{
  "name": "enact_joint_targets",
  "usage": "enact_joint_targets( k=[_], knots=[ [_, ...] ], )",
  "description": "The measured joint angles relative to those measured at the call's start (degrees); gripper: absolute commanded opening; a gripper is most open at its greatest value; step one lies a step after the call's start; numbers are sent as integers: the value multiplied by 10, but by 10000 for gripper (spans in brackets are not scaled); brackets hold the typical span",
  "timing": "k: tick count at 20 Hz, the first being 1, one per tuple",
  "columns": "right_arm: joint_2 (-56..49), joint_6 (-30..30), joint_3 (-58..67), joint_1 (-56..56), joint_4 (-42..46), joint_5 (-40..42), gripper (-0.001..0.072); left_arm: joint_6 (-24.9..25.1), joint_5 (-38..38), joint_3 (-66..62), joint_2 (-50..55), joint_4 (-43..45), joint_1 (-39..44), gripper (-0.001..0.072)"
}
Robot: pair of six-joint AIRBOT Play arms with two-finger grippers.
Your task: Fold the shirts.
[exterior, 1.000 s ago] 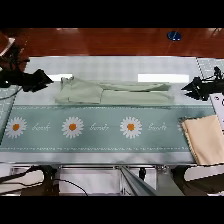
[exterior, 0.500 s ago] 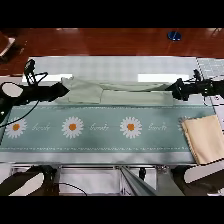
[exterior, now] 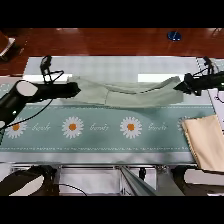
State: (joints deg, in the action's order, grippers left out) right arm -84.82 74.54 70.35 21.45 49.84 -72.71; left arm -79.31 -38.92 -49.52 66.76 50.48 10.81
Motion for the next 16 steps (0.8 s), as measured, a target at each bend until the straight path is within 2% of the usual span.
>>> enact_joint_targets(
  k=[5,9,13,16],
  knots=[
    [206,1,-87,4,34,-23,32,-3,5,-125,132,-2,120,16],
    [337,16,-125,5,40,-50,32,-21,-58,-299,285,-2,207,16],
    [413,36,-136,5,39,-66,32,-62,-110,-455,415,-2,286,16],
    [433,43,-139,5,28,-68,32,-84,-125,-525,477,-13,344,16]
  ],
)
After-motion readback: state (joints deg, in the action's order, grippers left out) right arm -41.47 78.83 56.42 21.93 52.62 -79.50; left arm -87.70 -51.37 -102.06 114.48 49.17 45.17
